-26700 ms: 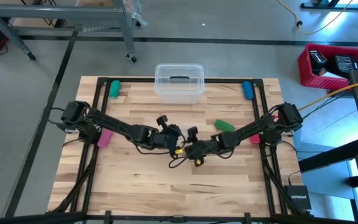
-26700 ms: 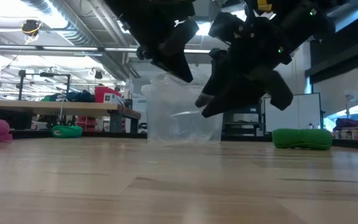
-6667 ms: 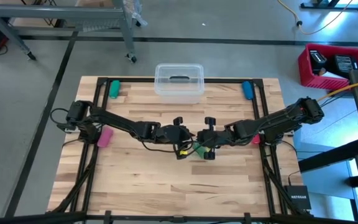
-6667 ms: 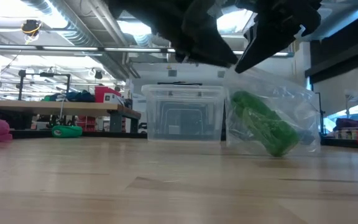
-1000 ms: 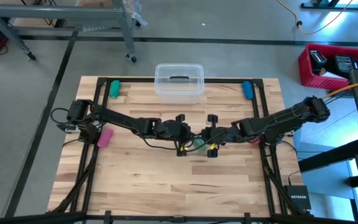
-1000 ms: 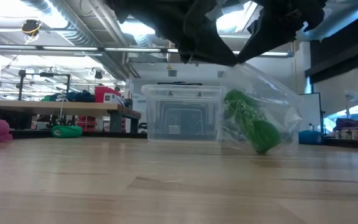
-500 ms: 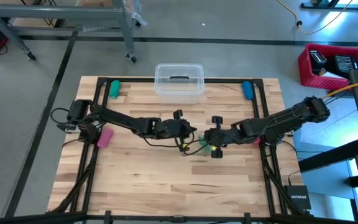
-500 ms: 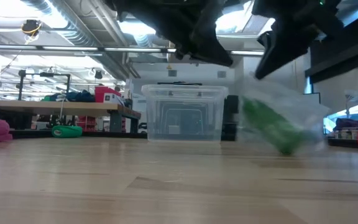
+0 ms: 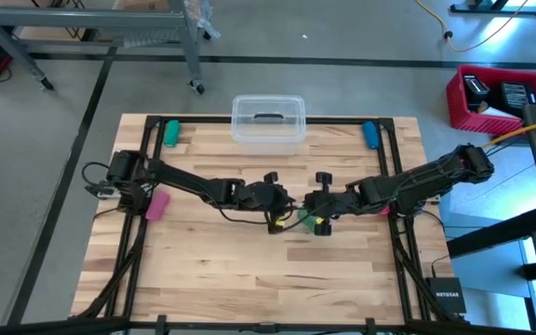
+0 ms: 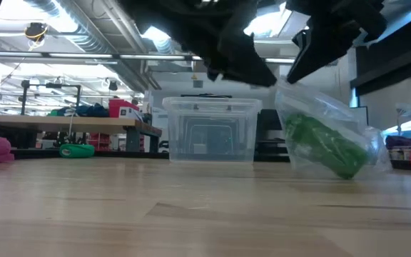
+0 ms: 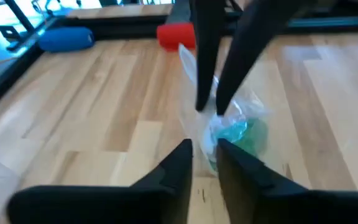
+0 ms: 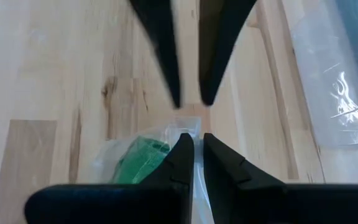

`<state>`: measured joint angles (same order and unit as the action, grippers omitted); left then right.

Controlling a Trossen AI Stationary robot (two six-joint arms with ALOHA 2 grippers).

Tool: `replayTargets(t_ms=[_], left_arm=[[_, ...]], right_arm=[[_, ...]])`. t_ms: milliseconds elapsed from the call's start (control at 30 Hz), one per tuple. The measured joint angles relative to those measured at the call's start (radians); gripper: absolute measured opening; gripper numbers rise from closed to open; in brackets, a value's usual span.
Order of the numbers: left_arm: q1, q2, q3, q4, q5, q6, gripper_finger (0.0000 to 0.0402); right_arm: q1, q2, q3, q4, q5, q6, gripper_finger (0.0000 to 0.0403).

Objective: Roll bandage
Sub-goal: Close the transparent zip bag

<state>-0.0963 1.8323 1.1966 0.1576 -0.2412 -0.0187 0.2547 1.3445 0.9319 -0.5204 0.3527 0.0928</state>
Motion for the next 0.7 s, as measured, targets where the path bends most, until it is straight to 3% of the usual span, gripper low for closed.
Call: replayTargets(t_ms=[200,467,567,700], left_arm=[[-0.001,0.039,-0.001,0.075,0.003,-0.005,0.0122],[0.016,0.042,0.000,0.112,0.017,-0.001,0.0136],[0.017,0.042,0.000,0.113,0.061,0.021,0.0111],[0.017,0.042,0.000,0.112,0.068,0.050,0.0024]], right_arm=[[0.000,0.000,0.003,0.012,-0.001,-0.004,0.0028],[0.000,0.000,0.003,0.058,-0.008,-0.023,0.0028],[0.000,0.000,0.003,0.062,-0.013,-0.023,0.0028],[0.000,0.000,0.004,0.062,-0.014,-0.023,0.0028]])
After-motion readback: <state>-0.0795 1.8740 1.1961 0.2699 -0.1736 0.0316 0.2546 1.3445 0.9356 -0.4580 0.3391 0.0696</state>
